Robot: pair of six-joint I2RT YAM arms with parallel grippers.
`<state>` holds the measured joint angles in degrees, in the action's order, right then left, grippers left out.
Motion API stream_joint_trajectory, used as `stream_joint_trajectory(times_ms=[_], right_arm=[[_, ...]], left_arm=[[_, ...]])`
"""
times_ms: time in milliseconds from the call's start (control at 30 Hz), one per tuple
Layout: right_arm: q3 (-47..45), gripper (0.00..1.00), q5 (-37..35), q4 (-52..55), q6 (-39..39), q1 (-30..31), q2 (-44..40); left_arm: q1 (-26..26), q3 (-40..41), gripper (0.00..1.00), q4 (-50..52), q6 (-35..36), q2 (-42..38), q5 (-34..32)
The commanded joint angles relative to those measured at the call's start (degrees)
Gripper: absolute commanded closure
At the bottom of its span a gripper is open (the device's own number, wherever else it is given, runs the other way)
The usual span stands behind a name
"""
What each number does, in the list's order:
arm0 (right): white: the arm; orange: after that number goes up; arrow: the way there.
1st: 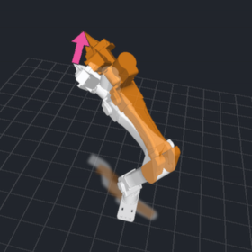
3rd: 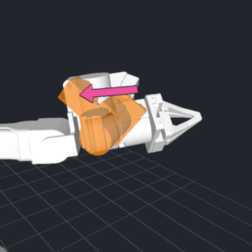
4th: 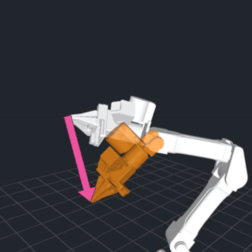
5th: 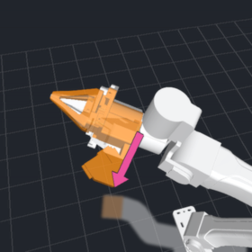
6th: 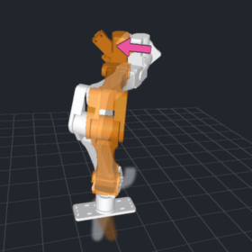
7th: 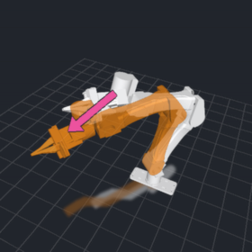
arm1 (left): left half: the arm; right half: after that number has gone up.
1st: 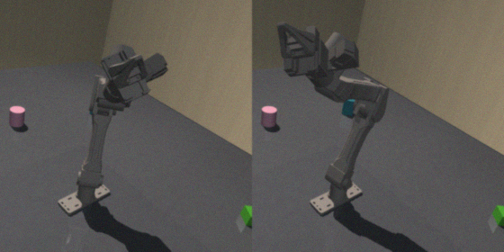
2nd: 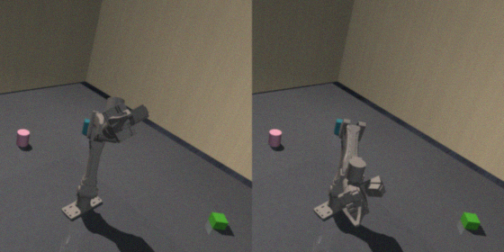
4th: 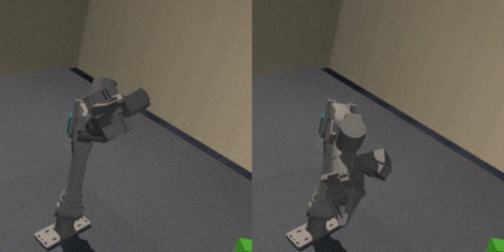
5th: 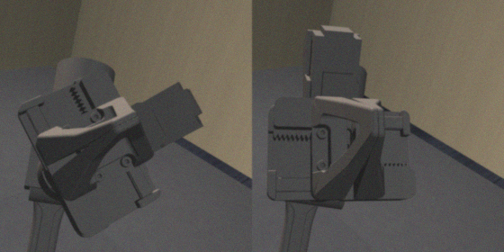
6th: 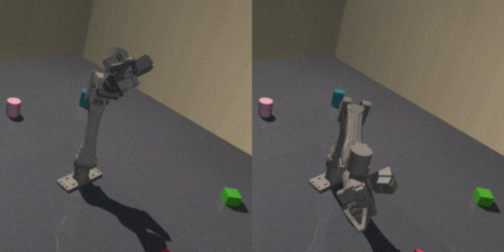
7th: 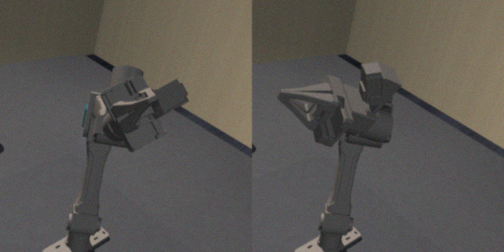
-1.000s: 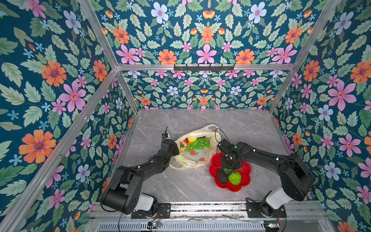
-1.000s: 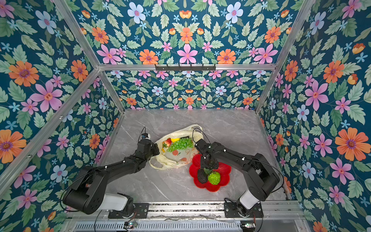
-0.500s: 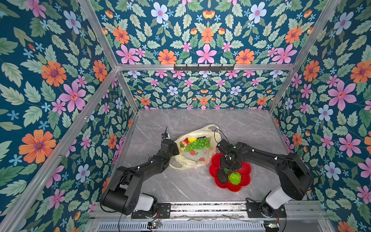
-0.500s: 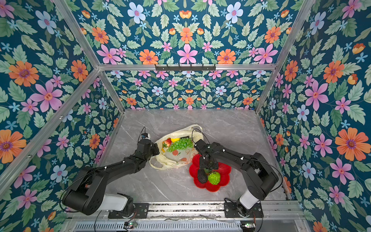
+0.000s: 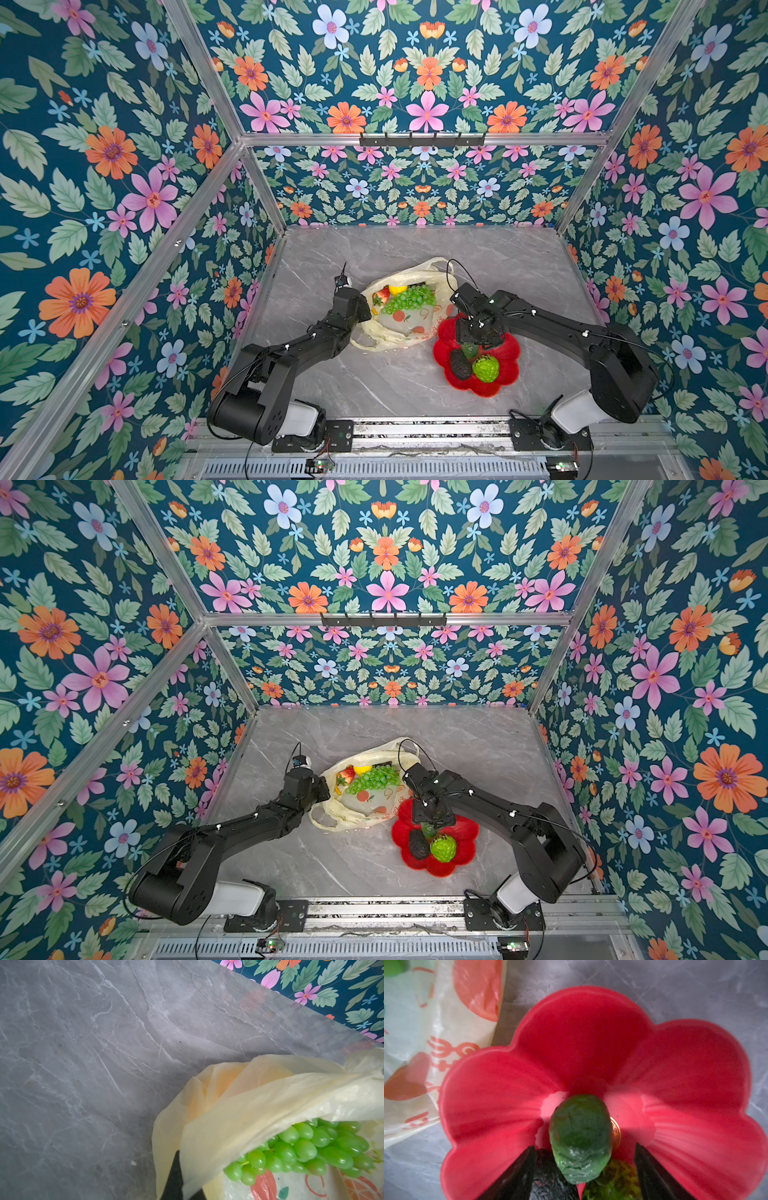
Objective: Take fruits out of the plastic bag
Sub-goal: Place the fruit on the plate, then pick up the fruit from the plastic bag.
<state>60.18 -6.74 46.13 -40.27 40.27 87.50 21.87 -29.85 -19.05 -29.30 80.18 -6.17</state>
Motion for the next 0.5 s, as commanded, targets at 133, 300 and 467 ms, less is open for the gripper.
stream_joint_trajectory(times_ms=[133, 300, 467], right_arm=[[3.6, 0.23, -7.3, 3.3, 2.3, 0.0, -2.6], [6.4, 0.24, -6.4, -1.2, 2.9, 0.0, -3.7], [8.9, 0.24, -2.8, -8.7, 3.0, 0.0, -2.8]], left_arm=[[-0.1, 0.5, 1.00, -1.9, 1.4, -0.8, 2.1], [-0.1, 0.2, 1.00, -1.9, 1.8, -0.4, 2.7], [0.0, 0.2, 1.00, -1.9, 1.9, -0.5, 2.8]])
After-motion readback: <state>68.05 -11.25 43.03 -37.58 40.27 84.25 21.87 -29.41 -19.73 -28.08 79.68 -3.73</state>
